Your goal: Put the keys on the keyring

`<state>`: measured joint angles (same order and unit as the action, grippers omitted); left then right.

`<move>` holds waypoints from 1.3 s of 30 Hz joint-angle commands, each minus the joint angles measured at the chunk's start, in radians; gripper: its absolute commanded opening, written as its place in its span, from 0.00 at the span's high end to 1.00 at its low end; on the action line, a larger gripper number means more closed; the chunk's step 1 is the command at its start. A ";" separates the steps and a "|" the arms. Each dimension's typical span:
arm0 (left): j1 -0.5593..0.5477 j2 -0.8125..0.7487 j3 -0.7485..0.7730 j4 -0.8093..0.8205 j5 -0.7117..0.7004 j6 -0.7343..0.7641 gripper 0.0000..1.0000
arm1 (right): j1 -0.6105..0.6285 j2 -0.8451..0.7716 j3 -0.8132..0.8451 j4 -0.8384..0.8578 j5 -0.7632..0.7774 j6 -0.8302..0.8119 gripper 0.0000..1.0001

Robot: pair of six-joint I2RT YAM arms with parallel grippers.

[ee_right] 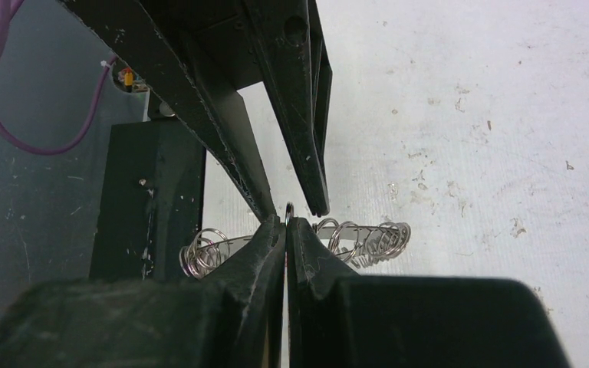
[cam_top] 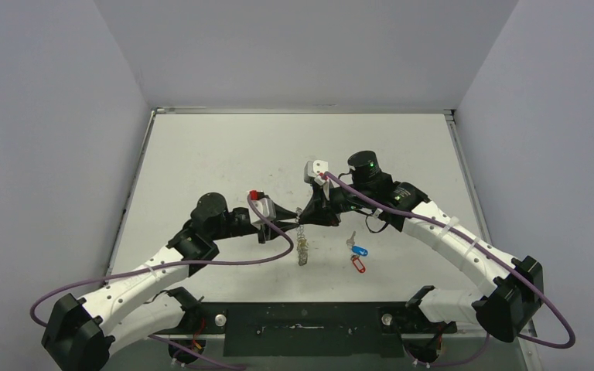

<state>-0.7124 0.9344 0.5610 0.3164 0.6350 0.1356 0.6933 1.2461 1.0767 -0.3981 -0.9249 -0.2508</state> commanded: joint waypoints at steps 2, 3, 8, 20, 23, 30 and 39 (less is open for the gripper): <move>-0.012 0.013 0.058 0.008 0.044 0.015 0.78 | -0.006 -0.018 0.035 0.064 -0.043 -0.009 1.00; -0.014 0.016 0.059 0.009 0.045 0.015 0.79 | -0.006 -0.017 0.035 0.064 -0.044 -0.008 1.00; -0.018 0.024 0.066 0.010 0.038 0.020 0.93 | -0.006 -0.015 0.036 0.061 -0.042 -0.010 1.00; -0.017 0.014 0.065 0.012 -0.004 0.011 1.00 | -0.006 -0.002 0.051 0.020 -0.048 -0.030 1.00; -0.017 0.024 0.068 0.020 -0.002 0.004 0.93 | -0.006 0.002 0.055 0.018 -0.054 -0.031 1.00; -0.019 0.042 0.078 0.032 0.014 -0.003 0.87 | -0.006 0.004 0.058 0.013 -0.060 -0.030 1.00; -0.019 0.048 0.083 0.001 0.017 0.004 1.00 | -0.006 0.020 0.075 -0.001 -0.059 -0.025 1.00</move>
<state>-0.7258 0.9798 0.5880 0.2947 0.6445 0.1356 0.6868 1.2556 1.0893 -0.4355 -0.9329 -0.2661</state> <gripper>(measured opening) 0.013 0.030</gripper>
